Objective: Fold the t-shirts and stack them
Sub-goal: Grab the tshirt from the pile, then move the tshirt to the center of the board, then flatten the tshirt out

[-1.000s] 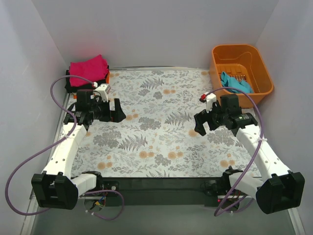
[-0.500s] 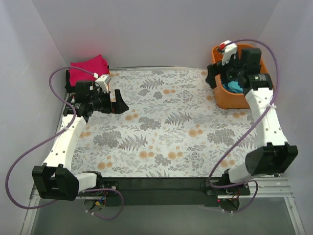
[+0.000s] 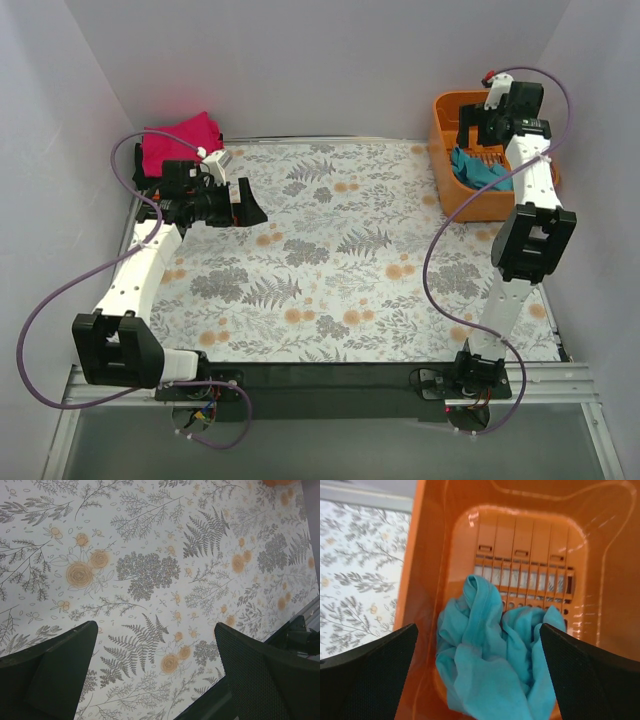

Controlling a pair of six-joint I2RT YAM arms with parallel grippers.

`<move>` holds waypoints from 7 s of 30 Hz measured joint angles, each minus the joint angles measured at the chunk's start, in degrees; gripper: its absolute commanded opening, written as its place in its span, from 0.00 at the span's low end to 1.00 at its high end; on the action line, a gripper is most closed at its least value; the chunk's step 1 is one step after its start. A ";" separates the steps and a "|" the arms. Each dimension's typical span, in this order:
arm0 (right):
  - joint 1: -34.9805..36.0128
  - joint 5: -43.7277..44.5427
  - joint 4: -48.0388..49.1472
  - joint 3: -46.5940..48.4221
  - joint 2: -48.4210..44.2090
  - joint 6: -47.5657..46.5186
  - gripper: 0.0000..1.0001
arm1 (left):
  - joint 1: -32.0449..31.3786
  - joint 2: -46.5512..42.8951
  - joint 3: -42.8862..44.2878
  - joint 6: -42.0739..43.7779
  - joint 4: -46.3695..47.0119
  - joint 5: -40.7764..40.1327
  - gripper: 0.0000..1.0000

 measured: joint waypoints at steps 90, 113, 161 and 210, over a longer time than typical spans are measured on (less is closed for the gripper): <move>35.54 -18.27 4.04 -48.52 -41.86 -4.28 0.75 | -3.02 -7.39 -7.45 11.93 2.51 11.56 0.84; 22.86 -22.77 -2.45 -40.39 -14.34 -1.14 0.60 | -44.87 13.90 -3.30 34.32 11.80 -11.45 0.79; 26.21 -26.18 -18.43 -52.98 -35.41 -17.88 0.90 | 8.44 -11.02 -14.80 52.15 -25.57 7.37 0.46; 25.00 -18.21 -24.24 -29.75 -20.72 -25.35 0.49 | -1.86 14.82 13.11 36.22 -13.64 -5.01 0.47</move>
